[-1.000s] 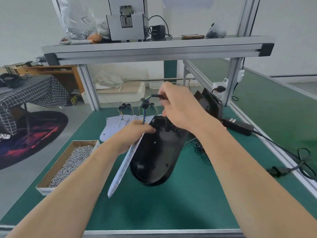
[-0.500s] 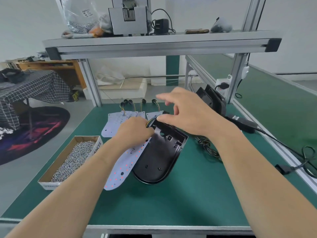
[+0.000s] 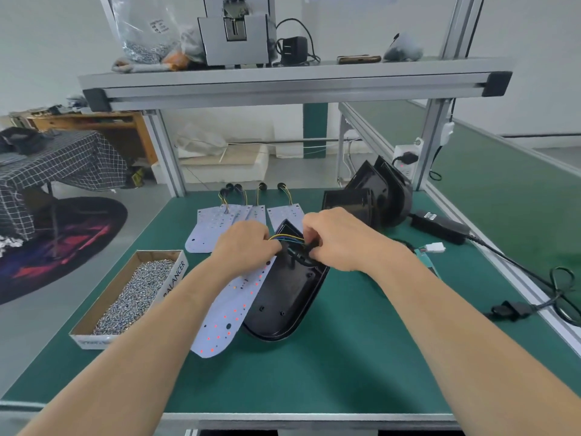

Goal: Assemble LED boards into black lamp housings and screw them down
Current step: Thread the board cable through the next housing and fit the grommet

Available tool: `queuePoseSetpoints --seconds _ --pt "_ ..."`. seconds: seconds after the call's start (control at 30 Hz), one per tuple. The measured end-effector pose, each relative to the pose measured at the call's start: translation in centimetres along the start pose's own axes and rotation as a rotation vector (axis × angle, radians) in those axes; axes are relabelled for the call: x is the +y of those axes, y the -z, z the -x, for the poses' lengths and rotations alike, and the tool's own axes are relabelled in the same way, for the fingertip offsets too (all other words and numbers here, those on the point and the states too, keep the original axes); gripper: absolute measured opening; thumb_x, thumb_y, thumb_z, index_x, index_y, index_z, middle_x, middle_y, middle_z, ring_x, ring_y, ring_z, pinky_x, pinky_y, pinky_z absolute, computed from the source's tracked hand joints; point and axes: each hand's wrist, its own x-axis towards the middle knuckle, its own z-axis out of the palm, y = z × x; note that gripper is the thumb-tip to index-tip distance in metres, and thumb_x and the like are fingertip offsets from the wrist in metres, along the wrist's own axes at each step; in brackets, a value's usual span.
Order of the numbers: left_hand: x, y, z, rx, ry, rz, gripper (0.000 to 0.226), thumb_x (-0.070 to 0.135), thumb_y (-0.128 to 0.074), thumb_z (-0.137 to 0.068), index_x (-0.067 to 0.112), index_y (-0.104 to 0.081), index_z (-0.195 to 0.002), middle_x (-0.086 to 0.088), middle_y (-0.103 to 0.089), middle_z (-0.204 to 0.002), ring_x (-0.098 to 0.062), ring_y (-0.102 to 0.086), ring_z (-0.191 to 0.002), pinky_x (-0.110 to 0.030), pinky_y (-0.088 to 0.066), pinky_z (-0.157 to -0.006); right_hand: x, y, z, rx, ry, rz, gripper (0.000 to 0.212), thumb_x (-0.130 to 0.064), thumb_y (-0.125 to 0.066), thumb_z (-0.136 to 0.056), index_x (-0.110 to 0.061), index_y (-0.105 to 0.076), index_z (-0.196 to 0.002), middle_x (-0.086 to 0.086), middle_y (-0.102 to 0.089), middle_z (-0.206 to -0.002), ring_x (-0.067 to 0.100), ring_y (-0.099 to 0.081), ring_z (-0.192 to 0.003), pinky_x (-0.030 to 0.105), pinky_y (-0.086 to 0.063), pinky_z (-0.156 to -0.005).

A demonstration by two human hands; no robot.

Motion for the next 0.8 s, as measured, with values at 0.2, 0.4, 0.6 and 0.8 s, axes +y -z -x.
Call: queuePoseSetpoints --seconds 0.2,0.4,0.6,0.8 --pt "0.9 0.3 0.3 -0.076 0.060 0.294 0.028 0.037 -0.052 -0.056 0.017 -0.037 -0.043 0.008 -0.038 -0.041 -0.021 -0.036 -0.053 -0.030 -0.025 -0.051 -0.4 -1.3 -0.6 0.389 -0.004 -0.408 0.019 -0.007 -0.071 -0.084 -0.016 -0.055 -0.082 -0.002 -0.059 -0.080 0.016 -0.055 -0.073 0.030 -0.043 -0.070" --pt "0.3 0.8 0.1 -0.055 0.096 0.446 0.034 0.028 -0.063 -0.069 0.019 -0.034 -0.055 0.008 -0.029 -0.043 -0.019 -0.030 -0.051 -0.028 -0.022 -0.051 0.8 -3.8 0.1 0.434 0.099 -0.036 0.010 -0.020 -0.078 -0.083 -0.014 -0.071 -0.079 0.000 -0.064 -0.091 0.027 -0.055 -0.089 0.040 -0.044 -0.078" --pt "0.7 0.7 0.4 -0.047 -0.009 0.379 0.025 0.039 -0.052 -0.061 0.016 -0.043 -0.059 0.005 -0.035 -0.046 -0.019 -0.035 -0.051 -0.030 -0.027 -0.052 1.8 -2.1 -0.2 0.134 0.141 -0.171 0.008 -0.016 -0.070 -0.092 -0.013 -0.062 -0.090 0.004 -0.053 -0.127 0.026 -0.052 -0.112 0.037 -0.041 -0.100" --pt "-0.1 1.1 0.8 -0.054 -0.057 0.391 0.042 0.053 -0.067 -0.074 0.021 -0.050 -0.054 0.010 -0.039 -0.047 -0.009 -0.041 -0.052 -0.029 -0.029 -0.055 1.8 -2.2 0.1 0.242 0.075 -0.252 0.035 -0.014 -0.066 -0.091 -0.022 -0.041 -0.115 -0.002 -0.065 -0.096 0.029 -0.061 -0.090 0.045 -0.048 -0.082"
